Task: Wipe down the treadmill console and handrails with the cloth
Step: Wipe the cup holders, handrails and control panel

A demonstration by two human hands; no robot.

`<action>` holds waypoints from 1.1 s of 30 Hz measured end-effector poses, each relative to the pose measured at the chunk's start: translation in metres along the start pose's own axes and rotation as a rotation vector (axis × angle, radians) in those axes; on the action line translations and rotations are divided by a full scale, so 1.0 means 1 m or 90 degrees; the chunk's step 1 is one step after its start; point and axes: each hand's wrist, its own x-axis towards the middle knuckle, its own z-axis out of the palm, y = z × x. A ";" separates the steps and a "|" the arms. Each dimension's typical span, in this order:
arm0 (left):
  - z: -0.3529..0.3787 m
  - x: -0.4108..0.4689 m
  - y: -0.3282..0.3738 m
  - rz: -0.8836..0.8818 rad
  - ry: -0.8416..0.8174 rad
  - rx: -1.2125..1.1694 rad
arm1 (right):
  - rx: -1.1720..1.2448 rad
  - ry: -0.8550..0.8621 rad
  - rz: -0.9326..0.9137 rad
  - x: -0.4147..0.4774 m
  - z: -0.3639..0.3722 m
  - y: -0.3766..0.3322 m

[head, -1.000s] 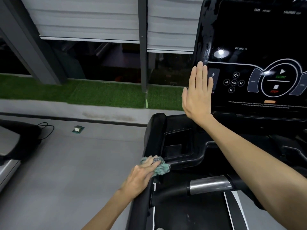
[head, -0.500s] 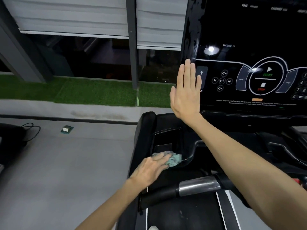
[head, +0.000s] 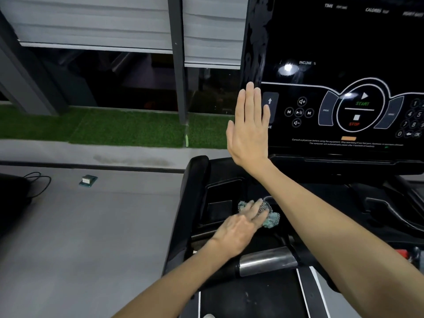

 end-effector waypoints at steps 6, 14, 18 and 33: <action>-0.002 -0.001 -0.019 0.057 0.012 -0.093 | -0.011 0.010 0.000 0.000 0.002 0.001; 0.005 0.055 -0.033 -0.086 0.115 -0.184 | -0.009 0.008 0.002 0.000 0.003 0.002; 0.012 0.024 -0.027 -0.027 0.052 -0.233 | -0.006 -0.006 0.001 -0.001 0.001 0.001; -0.009 0.011 -0.024 -0.087 0.062 -0.371 | 0.008 -0.017 0.010 0.002 0.001 0.001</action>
